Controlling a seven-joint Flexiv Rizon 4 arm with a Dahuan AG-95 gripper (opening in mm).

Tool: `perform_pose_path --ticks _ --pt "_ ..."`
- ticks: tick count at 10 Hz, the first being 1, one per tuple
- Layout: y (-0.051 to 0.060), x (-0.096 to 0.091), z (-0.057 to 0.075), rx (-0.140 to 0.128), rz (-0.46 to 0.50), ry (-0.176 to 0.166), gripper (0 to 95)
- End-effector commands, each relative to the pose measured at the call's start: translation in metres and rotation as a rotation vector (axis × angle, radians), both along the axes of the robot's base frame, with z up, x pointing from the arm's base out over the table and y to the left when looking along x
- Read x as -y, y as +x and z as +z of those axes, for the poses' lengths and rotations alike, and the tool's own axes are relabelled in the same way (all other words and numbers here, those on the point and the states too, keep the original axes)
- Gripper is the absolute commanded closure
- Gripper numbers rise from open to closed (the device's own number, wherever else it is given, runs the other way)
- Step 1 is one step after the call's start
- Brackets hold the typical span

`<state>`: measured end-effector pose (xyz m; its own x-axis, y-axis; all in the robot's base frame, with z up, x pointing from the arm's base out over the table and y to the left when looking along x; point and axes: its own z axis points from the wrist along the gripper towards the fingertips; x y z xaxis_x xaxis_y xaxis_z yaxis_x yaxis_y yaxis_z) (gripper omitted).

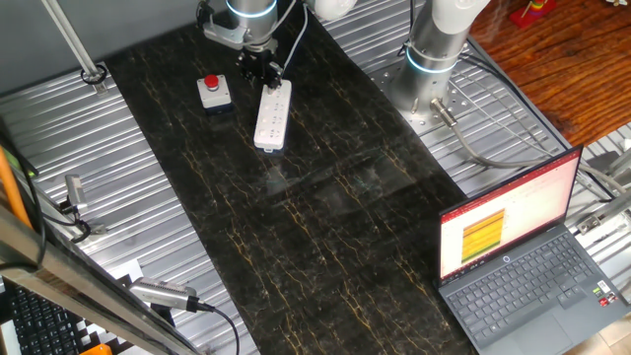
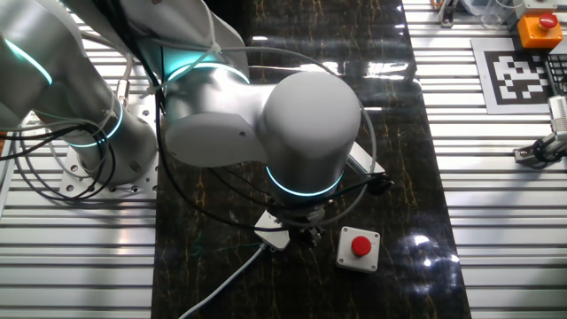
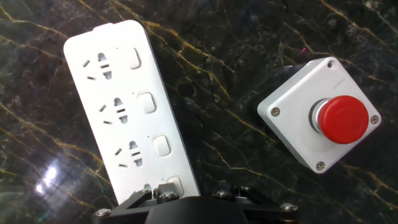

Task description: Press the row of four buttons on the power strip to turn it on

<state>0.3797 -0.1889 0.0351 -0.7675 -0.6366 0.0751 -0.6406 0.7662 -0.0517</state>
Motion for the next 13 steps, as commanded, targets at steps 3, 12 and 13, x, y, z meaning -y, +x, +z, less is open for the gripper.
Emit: perform_pose_path --ticks 3,12,13 --pt "0.003 0.004 -0.002 -0.012 0.007 0.002 57.0" --pt "0.001 0.000 -0.019 -0.016 0.004 0.014 76.0" --pt "0.001 0.000 -0.021 -0.012 0.006 0.014 76.0"
